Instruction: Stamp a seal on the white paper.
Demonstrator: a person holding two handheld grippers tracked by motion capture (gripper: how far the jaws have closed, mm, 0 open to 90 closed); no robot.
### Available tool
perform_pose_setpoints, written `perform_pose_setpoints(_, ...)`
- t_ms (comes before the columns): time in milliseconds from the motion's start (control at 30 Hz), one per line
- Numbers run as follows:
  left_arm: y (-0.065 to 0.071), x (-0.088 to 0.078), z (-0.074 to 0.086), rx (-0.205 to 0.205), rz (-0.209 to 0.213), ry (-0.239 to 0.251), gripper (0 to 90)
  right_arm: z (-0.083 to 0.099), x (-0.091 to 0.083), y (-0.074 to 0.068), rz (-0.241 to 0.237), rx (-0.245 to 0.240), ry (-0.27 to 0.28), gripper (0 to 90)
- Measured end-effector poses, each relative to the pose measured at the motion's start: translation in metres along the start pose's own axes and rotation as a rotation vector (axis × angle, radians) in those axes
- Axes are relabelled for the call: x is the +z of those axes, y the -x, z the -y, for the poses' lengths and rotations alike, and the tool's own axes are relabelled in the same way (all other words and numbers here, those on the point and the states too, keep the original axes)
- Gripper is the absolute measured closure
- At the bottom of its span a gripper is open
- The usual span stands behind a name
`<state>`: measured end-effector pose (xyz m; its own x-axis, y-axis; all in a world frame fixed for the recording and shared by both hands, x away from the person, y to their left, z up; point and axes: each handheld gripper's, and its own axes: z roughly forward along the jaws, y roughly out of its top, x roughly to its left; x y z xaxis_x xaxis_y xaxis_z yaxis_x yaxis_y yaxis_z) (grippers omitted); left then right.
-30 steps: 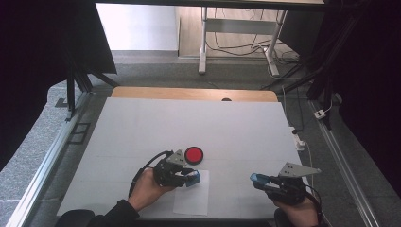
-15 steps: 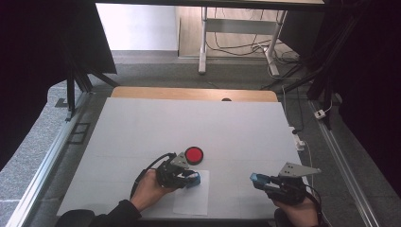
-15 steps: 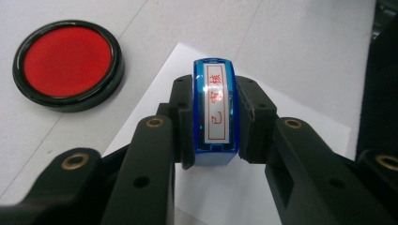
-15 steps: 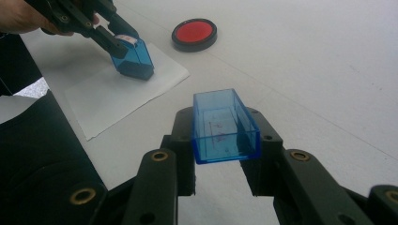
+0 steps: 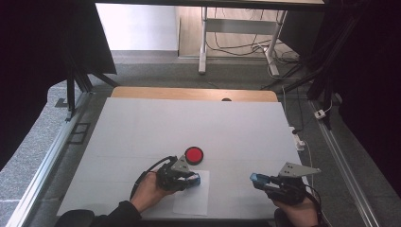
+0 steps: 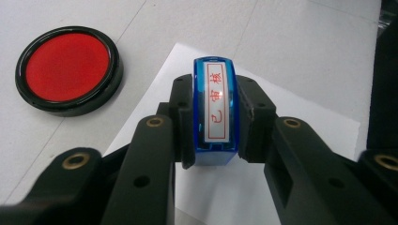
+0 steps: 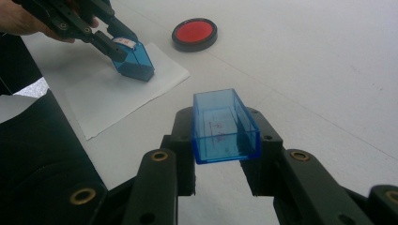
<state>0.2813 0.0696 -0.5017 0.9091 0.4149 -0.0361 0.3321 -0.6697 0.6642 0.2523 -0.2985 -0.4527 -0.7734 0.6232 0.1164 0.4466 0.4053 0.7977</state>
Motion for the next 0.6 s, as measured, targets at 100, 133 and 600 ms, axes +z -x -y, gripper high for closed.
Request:
perform_pose_setpoints(100,0.002,0.0,0.0,0.005,-0.013,-0.005,70.7,0.0,0.0,0.0,0.0,0.0,0.0,68.7)
perform_pose_setpoints(133,0.003,0.0,0.0,0.002,-0.017,-0.004,70.7,0.0,0.0,0.0,0.0,0.0,0.0,68.7)
perform_pose_setpoints(600,-0.01,0.001,0.01,-0.133,0.05,0.068,70.7,0.0,0.0,0.0,0.001,-0.002,-0.003,68.7)
